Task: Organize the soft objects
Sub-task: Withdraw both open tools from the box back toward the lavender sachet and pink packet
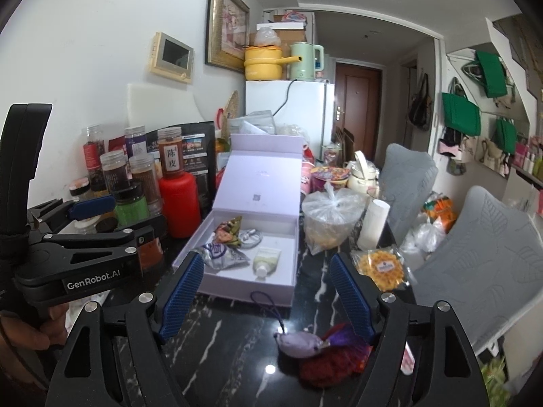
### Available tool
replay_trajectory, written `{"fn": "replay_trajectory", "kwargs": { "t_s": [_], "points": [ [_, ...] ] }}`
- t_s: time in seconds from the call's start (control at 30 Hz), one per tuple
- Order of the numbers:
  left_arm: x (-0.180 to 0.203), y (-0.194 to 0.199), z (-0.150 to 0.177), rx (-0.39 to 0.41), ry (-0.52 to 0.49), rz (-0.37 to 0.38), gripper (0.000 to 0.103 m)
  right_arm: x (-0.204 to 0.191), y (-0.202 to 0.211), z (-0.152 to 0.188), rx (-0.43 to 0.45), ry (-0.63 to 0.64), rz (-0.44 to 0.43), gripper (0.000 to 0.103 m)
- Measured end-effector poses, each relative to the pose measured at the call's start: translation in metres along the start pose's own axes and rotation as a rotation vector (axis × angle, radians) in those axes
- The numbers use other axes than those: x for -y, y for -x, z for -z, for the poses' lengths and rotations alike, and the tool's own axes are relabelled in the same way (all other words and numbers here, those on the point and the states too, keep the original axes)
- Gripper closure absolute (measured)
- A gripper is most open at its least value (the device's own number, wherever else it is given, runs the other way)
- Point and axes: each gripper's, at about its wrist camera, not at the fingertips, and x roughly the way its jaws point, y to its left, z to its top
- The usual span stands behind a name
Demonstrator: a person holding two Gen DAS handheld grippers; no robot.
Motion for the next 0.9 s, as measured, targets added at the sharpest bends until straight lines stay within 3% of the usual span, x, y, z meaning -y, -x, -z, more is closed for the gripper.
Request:
{"fn": "replay_trajectory", "kwargs": {
  "t_s": [0.27, 0.63, 0.9],
  "points": [
    [0.021, 0.0, 0.027, -0.055, -0.009, 0.096, 0.023, 0.017, 0.015, 0.027, -0.026, -0.058, 0.06, 0.016],
    [0.038, -0.028, 0.057, -0.163, -0.013, 0.156, 0.023, 0.043, 0.012, 0.062, -0.092, -0.135, 0.137, 0.015],
    [0.063, -0.053, 0.08, -0.242, -0.079, 0.2, 0.023, 0.061, 0.003, 0.089, -0.165, -0.157, 0.177, 0.015]
  ]
}}
